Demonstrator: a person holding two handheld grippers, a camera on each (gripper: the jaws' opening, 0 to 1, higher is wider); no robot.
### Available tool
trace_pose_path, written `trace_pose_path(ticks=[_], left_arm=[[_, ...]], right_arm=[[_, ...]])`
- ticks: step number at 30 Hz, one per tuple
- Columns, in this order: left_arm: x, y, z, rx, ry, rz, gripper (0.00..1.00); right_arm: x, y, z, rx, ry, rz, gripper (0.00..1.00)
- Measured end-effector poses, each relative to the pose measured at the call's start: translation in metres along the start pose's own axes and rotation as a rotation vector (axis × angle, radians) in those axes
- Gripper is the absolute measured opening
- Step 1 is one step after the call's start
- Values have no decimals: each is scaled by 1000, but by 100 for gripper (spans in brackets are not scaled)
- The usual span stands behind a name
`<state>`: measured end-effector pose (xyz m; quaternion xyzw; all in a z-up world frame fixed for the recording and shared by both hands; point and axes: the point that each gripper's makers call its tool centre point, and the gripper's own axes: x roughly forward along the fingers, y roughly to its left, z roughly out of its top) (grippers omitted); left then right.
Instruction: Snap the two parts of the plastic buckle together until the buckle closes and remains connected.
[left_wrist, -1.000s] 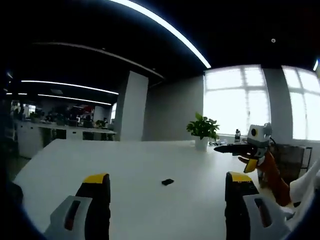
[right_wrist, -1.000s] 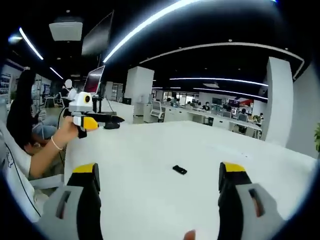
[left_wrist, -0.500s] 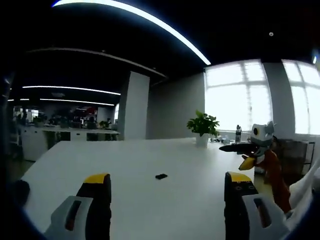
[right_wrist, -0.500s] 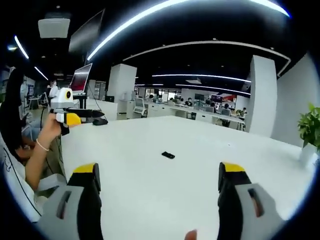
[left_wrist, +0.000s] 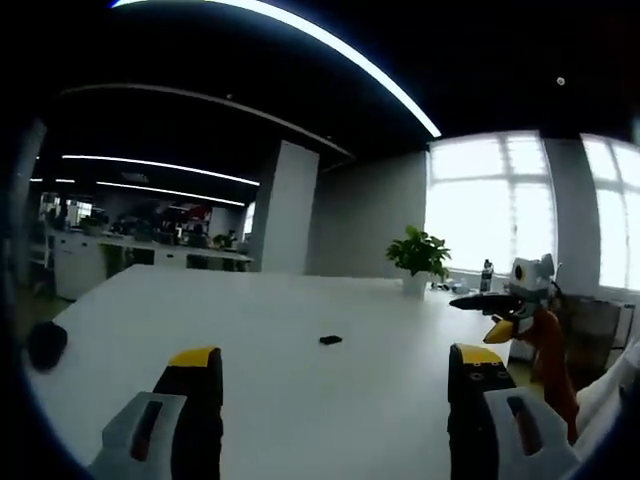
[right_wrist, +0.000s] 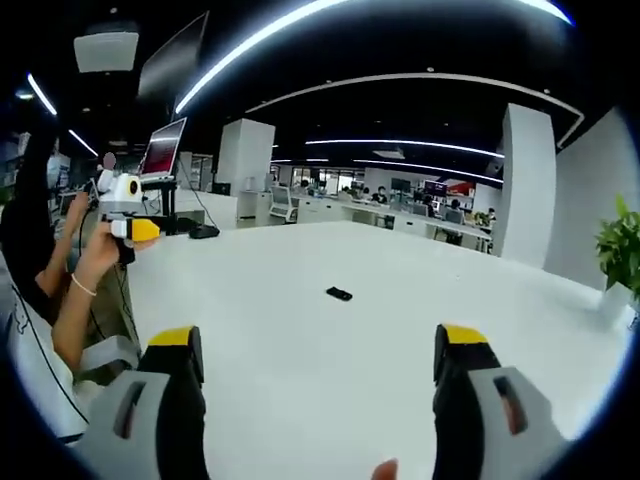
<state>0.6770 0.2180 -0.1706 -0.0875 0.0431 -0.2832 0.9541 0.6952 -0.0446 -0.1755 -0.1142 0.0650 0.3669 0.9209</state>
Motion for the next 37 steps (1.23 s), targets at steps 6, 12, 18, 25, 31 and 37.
trace_pose_path(ticks=[6, 12, 18, 25, 31, 37], left_arm=[[-12, 5, -5, -23, -16, 15, 95], [-21, 9, -9, -42, -35, 38, 94], [-25, 7, -13, -28, -27, 54, 94], [-22, 2, -20, -23, -10, 47, 94], [-20, -1, -23, -16, 1, 46, 93], [-18, -7, -20, -11, -6, 26, 93]], right_arm=[[-18, -12, 0, 43, -33, -76, 97], [-42, -27, -8, 97, -54, -160, 96], [-64, -48, -31, 126, -2, -270, 96], [-64, -44, -43, 154, 1, -249, 94], [-67, -43, -51, 162, 21, -255, 94], [-67, -40, -51, 159, 28, -257, 93]])
